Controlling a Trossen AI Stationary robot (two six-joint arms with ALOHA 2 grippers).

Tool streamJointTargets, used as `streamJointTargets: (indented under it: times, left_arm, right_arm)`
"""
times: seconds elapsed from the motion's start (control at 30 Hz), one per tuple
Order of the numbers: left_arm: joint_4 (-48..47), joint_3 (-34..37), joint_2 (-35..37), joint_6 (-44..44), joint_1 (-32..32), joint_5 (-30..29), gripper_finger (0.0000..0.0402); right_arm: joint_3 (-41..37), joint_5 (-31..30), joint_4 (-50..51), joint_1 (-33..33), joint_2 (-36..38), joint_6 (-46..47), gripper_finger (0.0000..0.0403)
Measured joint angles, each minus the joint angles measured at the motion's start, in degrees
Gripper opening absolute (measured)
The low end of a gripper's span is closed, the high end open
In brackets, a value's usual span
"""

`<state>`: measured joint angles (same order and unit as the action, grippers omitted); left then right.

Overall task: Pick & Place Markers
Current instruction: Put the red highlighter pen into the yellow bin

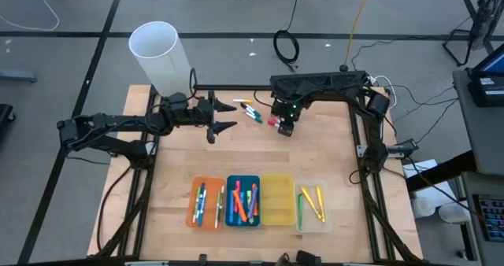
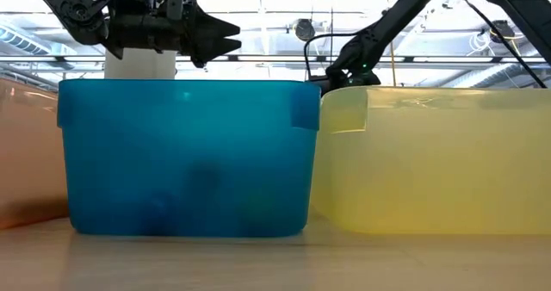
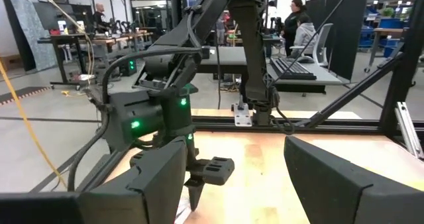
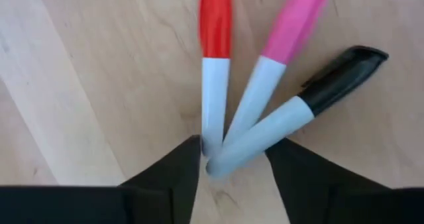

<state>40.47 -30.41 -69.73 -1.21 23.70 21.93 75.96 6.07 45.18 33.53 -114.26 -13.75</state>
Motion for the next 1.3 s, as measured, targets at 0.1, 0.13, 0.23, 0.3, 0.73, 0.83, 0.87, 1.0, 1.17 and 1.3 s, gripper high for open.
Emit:
streamJointTargets:
  times: [0.1,0.13,0.23,0.3,0.73,0.83,0.87,1.0,1.17,1.3]
  left_arm:
    - [0.0,0.0,0.0,0.0,-0.4,0.0,0.0255]
    - [0.0,0.0,0.0,0.0,-0.4,0.0,0.0255]
    - [0.0,0.0,0.0,0.0,-0.7,0.0,0.0255]
    - [0.0,0.0,0.0,0.0,-0.8,0.0,0.0255]
    - [-0.4,0.0,0.0,-0.1,-0.8,0.0,0.0255]
    - [-0.4,0.0,0.0,-0.8,-0.8,0.0,0.0255]
    - [-0.3,0.0,0.0,-1.2,-0.8,0.0,0.0255]
    - [-0.3,0.0,0.0,-1.5,-0.8,0.0,0.0255]
    - [-0.1,0.0,0.0,-1.6,-0.7,0.0,0.0255]
    - [-0.1,0.0,0.0,-1.6,-0.8,0.0,0.0255]
  right_arm:
    - [-0.2,-1.2,-0.9,-0.1,2.9,0.1,0.0186]
    - [-0.4,-2.1,-1.0,0.0,3.7,0.7,0.0188]
    - [-0.5,-4.4,-2.9,-0.3,7.7,1.8,0.0188]
    - [-0.3,-6.5,-5.6,-1.7,10.0,0.6,0.0184]
    - [-17.7,-6.1,-31.2,-8.0,14.2,-16.9,0.0173]
    - [-19.4,-6.2,-35.7,-7.9,13.6,-17.0,0.0170]
    - [-19.9,-6.1,-36.2,-7.9,13.5,-17.1,0.0169]
    - [-20.2,-5.8,-39.5,-7.2,13.1,-17.5,0.0169]
    - [-20.3,-2.9,-37.9,-6.1,12.5,-17.2,0.0169]
    - [-20.1,-1.8,-36.3,-5.9,11.5,-16.1,0.0169]
